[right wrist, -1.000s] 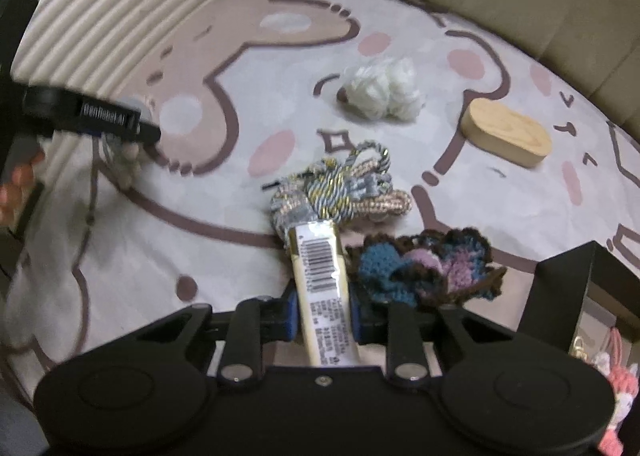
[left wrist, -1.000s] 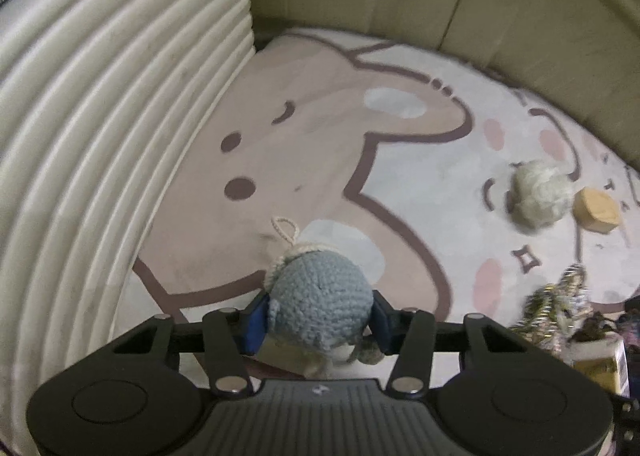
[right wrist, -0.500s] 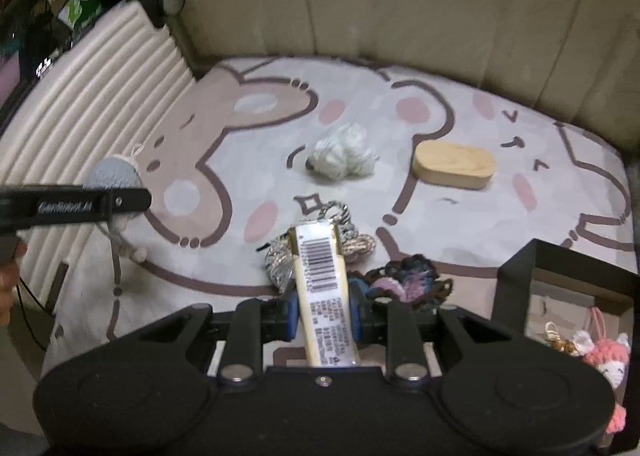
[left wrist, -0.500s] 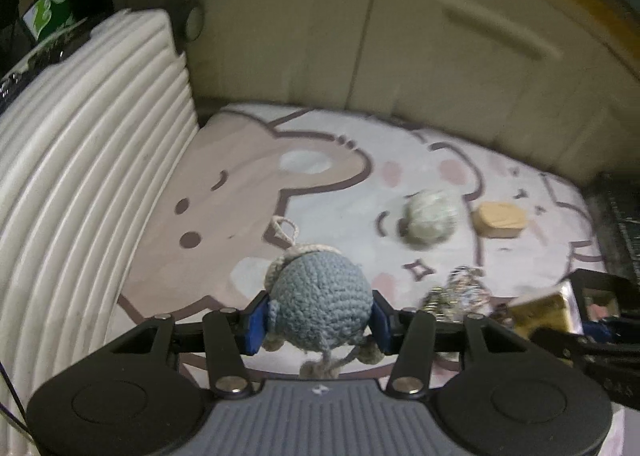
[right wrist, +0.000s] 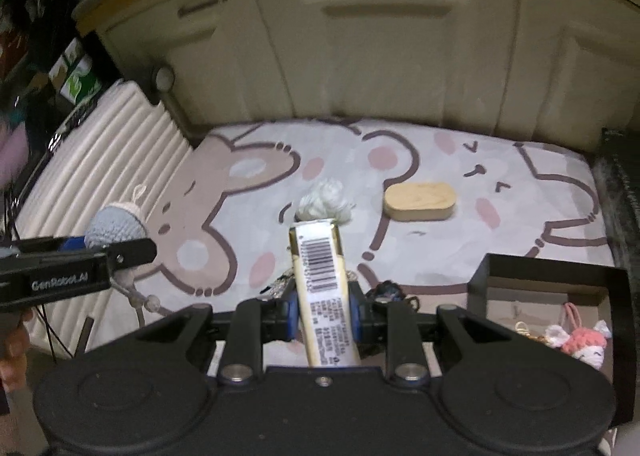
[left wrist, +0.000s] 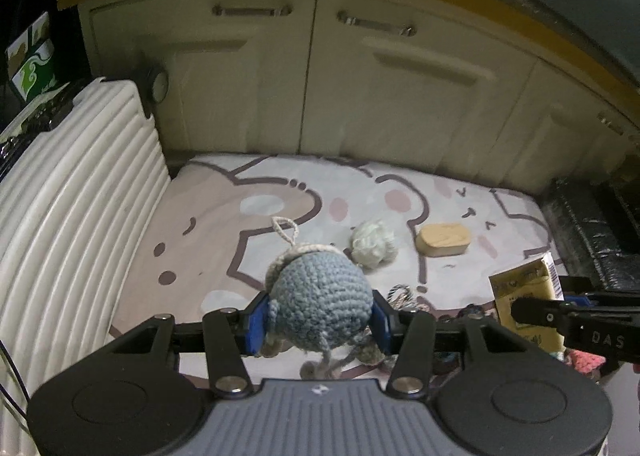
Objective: Organize objects
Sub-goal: 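Lift the grey octopus with the left tool while the right tool lifts the barcode box, then carry the octopus and barcode box with both tools over the black box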
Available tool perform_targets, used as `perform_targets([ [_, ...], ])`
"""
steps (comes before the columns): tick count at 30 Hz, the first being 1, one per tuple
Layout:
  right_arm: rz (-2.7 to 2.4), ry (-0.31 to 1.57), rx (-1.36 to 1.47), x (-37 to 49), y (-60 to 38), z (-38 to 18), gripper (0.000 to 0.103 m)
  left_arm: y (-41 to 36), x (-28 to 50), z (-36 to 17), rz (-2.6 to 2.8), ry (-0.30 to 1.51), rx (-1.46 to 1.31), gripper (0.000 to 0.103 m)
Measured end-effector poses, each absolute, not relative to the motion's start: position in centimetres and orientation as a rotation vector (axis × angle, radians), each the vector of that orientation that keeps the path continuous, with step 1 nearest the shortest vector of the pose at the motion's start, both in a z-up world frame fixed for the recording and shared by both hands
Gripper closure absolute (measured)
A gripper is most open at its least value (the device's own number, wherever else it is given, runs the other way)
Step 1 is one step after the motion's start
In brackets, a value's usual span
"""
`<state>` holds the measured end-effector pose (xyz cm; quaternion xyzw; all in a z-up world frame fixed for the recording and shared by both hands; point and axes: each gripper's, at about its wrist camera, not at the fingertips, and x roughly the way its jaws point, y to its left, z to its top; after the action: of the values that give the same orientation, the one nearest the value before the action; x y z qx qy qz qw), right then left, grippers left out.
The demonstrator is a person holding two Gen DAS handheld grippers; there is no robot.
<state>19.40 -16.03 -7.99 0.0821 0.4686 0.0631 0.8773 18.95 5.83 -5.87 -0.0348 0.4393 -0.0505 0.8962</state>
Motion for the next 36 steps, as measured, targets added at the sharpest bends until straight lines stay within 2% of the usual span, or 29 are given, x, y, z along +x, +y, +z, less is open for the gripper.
perform_targets([
  [19, -0.012, 0.904, 0.21, 16.5, -22.7, -6.0, 0.078, -1.2, 18.6, -3.9, -0.247, 0.871, -0.039, 0.051],
  [36, -0.198, 0.894, 0.277, 13.0, -32.3, -6.9, 0.078, -10.4, 18.5, -4.2, -0.418, 0.869, 0.017, 0.051],
])
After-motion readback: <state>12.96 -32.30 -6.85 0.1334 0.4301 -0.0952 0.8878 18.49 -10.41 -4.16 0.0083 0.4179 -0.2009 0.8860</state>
